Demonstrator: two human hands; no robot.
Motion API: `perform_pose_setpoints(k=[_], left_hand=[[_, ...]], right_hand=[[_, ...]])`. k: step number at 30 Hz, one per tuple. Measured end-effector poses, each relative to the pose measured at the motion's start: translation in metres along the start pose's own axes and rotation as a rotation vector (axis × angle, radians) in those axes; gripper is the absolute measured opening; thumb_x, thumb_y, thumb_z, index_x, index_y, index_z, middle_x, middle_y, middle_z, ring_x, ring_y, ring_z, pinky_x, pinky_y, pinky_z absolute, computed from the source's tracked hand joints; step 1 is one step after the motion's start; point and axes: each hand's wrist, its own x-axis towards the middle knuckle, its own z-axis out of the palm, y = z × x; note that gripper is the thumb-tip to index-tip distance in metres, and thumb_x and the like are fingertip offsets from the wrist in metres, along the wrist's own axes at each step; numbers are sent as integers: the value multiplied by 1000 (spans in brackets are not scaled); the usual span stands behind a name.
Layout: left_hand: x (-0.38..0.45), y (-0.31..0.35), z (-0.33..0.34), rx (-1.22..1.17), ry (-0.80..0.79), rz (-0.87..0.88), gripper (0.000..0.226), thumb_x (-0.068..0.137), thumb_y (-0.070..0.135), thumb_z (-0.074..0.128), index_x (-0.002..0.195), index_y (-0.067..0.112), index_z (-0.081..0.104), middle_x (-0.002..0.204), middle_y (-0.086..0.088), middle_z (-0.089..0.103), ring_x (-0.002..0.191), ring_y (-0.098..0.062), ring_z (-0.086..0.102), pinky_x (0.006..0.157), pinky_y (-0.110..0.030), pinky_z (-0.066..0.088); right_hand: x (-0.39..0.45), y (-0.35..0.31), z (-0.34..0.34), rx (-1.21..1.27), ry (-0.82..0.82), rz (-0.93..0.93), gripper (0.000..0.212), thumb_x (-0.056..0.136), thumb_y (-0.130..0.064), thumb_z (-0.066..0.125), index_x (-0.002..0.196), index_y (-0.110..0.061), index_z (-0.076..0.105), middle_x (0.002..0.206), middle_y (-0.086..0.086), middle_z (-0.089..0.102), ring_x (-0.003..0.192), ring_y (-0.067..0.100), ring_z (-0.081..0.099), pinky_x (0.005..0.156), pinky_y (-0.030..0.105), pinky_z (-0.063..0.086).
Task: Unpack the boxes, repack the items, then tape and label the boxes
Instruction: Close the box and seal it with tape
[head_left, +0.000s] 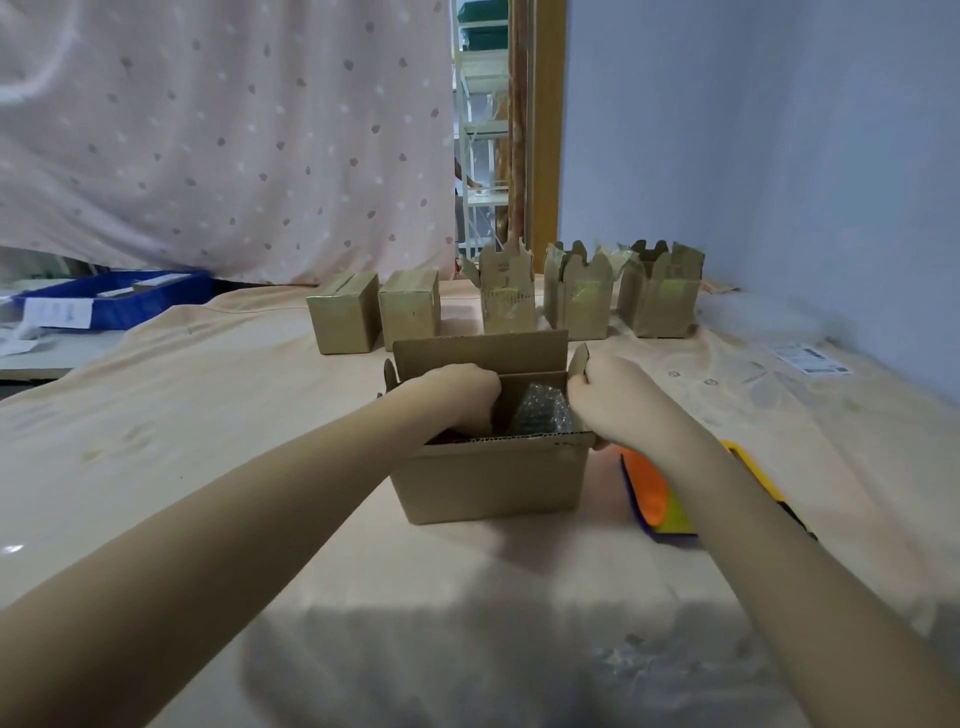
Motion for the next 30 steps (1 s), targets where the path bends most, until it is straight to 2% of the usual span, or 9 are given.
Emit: perform_pose_setpoints(k=[4,8,10,11,15,19,24,28,30], left_hand=[[-13,-14,-22,-193,76,18,29,95,29,54,110,9,69,96,-3,68,84,-18,61,77,-27,49],[-63,-24,-23,-411,730,48,20,93,18,56,106,17,71,98,7,64,91,-11,55,75,-19,39],[-81,-33,-3,-430,1019,-134,22,89,16,59,110,18,68,102,3,60,99,-19,54,76,-26,38],[-84,-38,9,-476,1041,-242,28,89,18,59,117,18,63,108,0,58,103,-21,54,78,-30,40],[-84,-35,43,-928,771,-325,45,94,25,54,137,17,44,121,1,56,113,-17,54,93,-36,46],[-87,-30,62,-979,785,-161,33,99,36,42,126,28,58,119,13,58,111,-6,53,90,-22,41],[-84,-37,79,-1025,645,-73,55,84,62,30,122,36,60,135,22,49,126,4,41,107,-24,32],[-83,-44,88,-1093,576,-14,60,74,71,30,120,44,58,142,30,38,133,16,24,112,-21,20],[-84,-47,91,-1068,548,-3,57,73,70,35,120,46,57,142,34,35,133,19,19,111,-20,19]], right_hand=[[17,-3,-5,56,-81,62,32,93,-7,34,64,-3,46,61,25,59,62,42,66,59,36,54],[23,1,-6,53,-91,68,25,92,-5,34,71,-2,48,59,23,57,54,38,64,43,28,49],[25,5,-3,74,-50,50,10,95,-9,35,93,-5,44,55,15,51,53,32,61,46,37,55],[25,7,-1,85,-22,42,13,95,-11,36,107,-6,39,59,13,51,57,32,61,54,45,58],[18,12,3,50,35,-10,28,97,-19,37,120,-4,28,66,11,50,66,32,61,62,52,57],[10,15,2,63,82,-81,17,99,-22,36,108,-8,35,62,6,45,54,23,48,49,35,42],[-5,16,7,89,57,-86,24,101,-38,36,100,-15,43,80,5,58,74,26,59,73,45,49],[-17,20,13,262,45,-124,24,101,-33,35,98,-19,54,85,-7,57,85,14,54,77,25,41],[-22,24,16,338,74,-210,29,102,-33,36,109,-21,62,108,-12,59,108,5,51,91,16,35]])
